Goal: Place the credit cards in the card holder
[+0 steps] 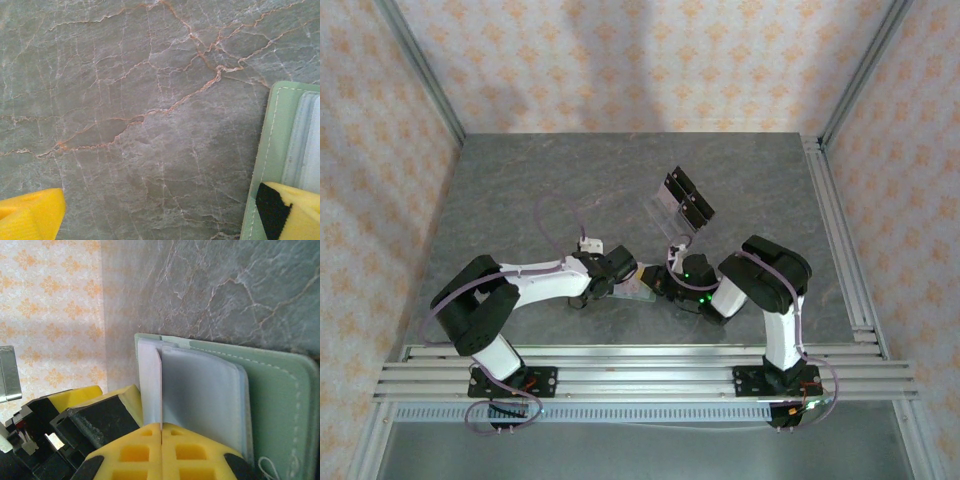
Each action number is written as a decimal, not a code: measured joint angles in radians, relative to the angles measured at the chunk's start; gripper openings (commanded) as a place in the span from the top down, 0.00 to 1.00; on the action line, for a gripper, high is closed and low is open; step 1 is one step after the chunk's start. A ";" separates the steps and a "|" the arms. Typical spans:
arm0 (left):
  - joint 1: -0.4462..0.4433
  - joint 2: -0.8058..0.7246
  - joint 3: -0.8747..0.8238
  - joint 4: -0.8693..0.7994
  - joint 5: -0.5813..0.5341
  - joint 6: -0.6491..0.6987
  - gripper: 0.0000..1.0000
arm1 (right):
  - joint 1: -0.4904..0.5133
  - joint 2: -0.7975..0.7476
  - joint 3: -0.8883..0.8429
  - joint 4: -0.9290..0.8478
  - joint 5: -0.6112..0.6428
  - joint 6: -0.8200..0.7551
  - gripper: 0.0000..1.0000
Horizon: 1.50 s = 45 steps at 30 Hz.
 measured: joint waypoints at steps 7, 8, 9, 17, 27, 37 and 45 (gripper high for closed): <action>0.000 0.000 0.000 0.000 -0.006 0.000 0.00 | 0.000 0.001 0.000 0.002 -0.003 0.001 1.00; 0.000 0.000 0.000 0.000 -0.006 0.000 0.00 | 0.000 0.002 -0.003 0.006 -0.003 0.004 1.00; 0.000 0.000 0.000 0.000 -0.007 0.000 0.00 | 0.000 0.002 -0.006 0.011 -0.003 0.005 1.00; 0.000 0.000 0.000 0.000 -0.007 0.000 0.00 | 0.000 0.011 -0.034 0.069 0.001 0.020 1.00; 0.000 0.000 0.000 0.000 -0.007 0.000 0.00 | -0.002 0.021 -0.036 0.090 -0.004 0.029 1.00; 0.000 0.000 0.000 0.000 -0.007 0.000 0.00 | -0.003 0.023 0.015 0.026 -0.016 0.018 1.00; 0.000 0.000 0.000 0.000 -0.008 0.000 0.00 | -0.002 0.018 0.053 -0.021 -0.034 0.010 0.72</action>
